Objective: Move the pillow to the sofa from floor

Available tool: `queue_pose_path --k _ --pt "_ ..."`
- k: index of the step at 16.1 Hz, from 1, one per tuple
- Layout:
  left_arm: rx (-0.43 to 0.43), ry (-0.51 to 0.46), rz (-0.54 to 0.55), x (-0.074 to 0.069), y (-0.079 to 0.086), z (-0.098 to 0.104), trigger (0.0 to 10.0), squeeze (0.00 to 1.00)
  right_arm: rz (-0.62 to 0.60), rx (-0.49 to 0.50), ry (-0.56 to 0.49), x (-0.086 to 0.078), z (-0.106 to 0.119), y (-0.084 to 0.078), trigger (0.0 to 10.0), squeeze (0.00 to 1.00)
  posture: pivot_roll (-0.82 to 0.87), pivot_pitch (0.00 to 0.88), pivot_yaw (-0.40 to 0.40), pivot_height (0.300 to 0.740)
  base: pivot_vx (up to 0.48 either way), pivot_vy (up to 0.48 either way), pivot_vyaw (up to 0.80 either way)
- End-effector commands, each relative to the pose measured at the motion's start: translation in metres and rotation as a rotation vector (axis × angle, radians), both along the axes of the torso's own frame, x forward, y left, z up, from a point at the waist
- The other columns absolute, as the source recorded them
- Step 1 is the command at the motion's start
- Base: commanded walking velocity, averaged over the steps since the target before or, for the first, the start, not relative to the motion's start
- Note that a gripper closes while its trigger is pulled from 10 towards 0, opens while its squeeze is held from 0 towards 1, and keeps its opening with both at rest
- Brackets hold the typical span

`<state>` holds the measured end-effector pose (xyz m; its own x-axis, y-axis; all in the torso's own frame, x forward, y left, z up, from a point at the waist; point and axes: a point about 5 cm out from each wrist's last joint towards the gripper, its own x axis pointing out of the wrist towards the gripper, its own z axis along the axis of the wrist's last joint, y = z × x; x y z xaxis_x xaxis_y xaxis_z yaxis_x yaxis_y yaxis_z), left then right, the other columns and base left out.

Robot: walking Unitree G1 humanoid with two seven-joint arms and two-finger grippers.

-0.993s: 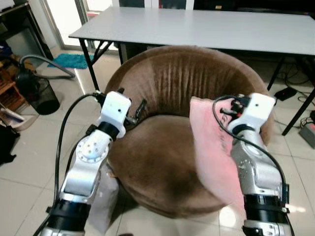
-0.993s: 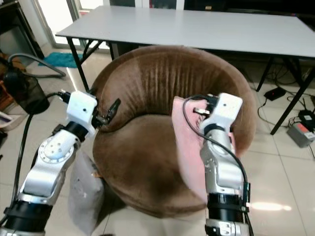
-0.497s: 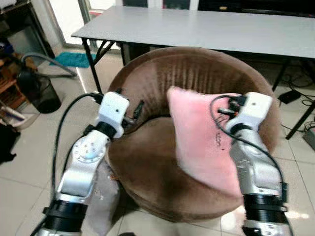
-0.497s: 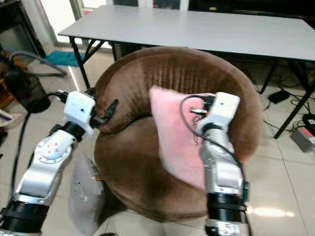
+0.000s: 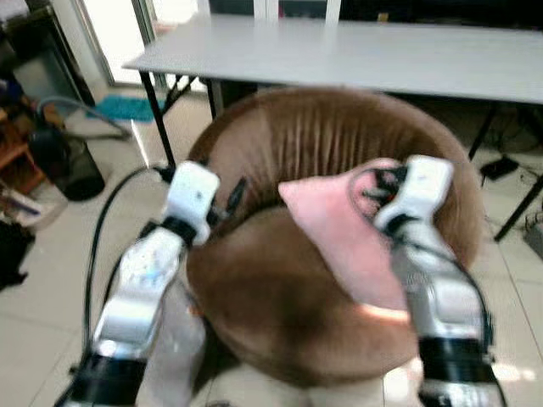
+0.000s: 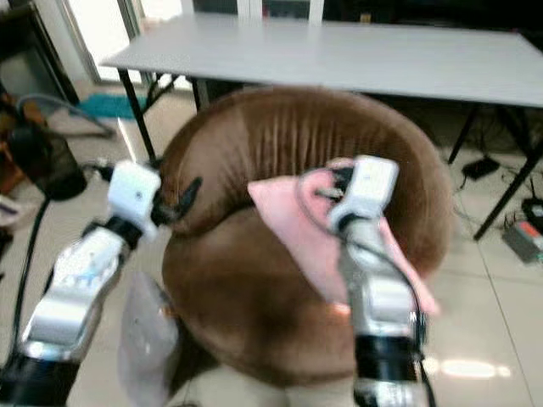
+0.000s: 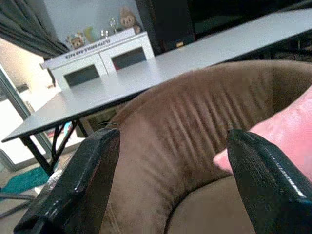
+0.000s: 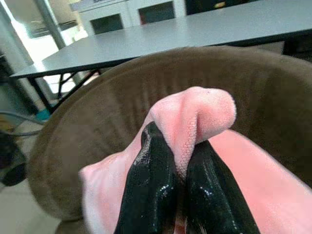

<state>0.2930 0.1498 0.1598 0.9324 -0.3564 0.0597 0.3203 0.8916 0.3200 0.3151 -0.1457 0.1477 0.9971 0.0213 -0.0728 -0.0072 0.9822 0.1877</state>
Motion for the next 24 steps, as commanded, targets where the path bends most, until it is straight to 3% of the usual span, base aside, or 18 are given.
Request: queue_pose_path --k 1,5,9,10,12,13,14,19,20,23,24 --pt "-0.002 -0.012 -0.024 -0.002 -0.004 0.005 10.0 0.00 -0.020 -0.010 -0.053 0.001 0.014 -0.008 10.0 0.00 0.01 0.062 0.029 0.740 0.277 0.000 0.00" --pt "0.020 0.053 -0.122 -0.016 -0.007 -0.002 10.0 0.00 -0.040 -0.036 0.000 0.004 0.000 -0.009 10.0 0.00 0.02 0.115 0.050 0.740 0.000 0.000 0.00" --pt "0.077 0.133 -0.254 -0.037 -0.010 -0.006 10.0 0.00 -0.080 -0.055 0.041 0.043 -0.010 -0.020 10.0 0.00 0.07 0.177 0.059 0.740 0.000 0.000 0.00" --pt "0.083 0.146 -0.262 -0.039 -0.010 -0.007 10.0 0.00 -0.079 -0.067 0.046 0.047 -0.010 -0.020 10.0 0.00 0.07 0.177 0.059 0.740 0.000 0.000 0.00" --pt "0.137 0.209 -0.311 -0.043 -0.009 -0.017 10.0 0.00 -0.128 -0.167 0.011 0.073 0.005 -0.030 10.0 0.00 0.10 0.186 0.049 0.740 0.000 0.000 0.00" --pt "0.151 0.227 -0.319 -0.042 -0.013 -0.024 10.0 0.00 -0.149 -0.155 -0.028 0.082 0.020 -0.035 10.0 0.64 0.11 0.185 0.040 0.740 0.000 0.000 0.00" --pt "0.157 0.242 -0.310 -0.037 -0.018 -0.035 10.0 0.00 -0.116 -0.117 -0.062 0.089 0.032 -0.034 10.0 1.00 0.12 0.185 0.034 0.740 0.000 0.000 0.00" --pt "0.155 0.269 -0.293 -0.026 -0.053 -0.061 10.0 0.00 -0.039 -0.092 -0.165 0.099 0.062 -0.029 10.0 1.00 0.12 0.175 0.024 0.740 0.000 0.000 0.00" --pt "0.151 0.260 -0.264 -0.020 -0.059 -0.067 10.0 0.00 -0.040 -0.098 -0.167 0.099 0.063 -0.031 10.0 0.00 0.11 0.167 0.021 0.740 0.000 0.000 0.00" --pt "0.067 0.244 0.004 -0.006 -0.061 -0.080 10.0 0.00 0.037 -0.057 -0.154 0.092 0.042 -0.021 10.0 0.00 0.08 0.122 -0.002 0.740 0.000 0.000 0.00" --pt "0.038 0.217 0.057 -0.012 -0.036 -0.073 10.0 0.00 0.090 -0.051 -0.142 0.082 0.023 -0.013 10.0 0.00 0.06 0.112 -0.007 0.740 0.000 0.000 0.00"
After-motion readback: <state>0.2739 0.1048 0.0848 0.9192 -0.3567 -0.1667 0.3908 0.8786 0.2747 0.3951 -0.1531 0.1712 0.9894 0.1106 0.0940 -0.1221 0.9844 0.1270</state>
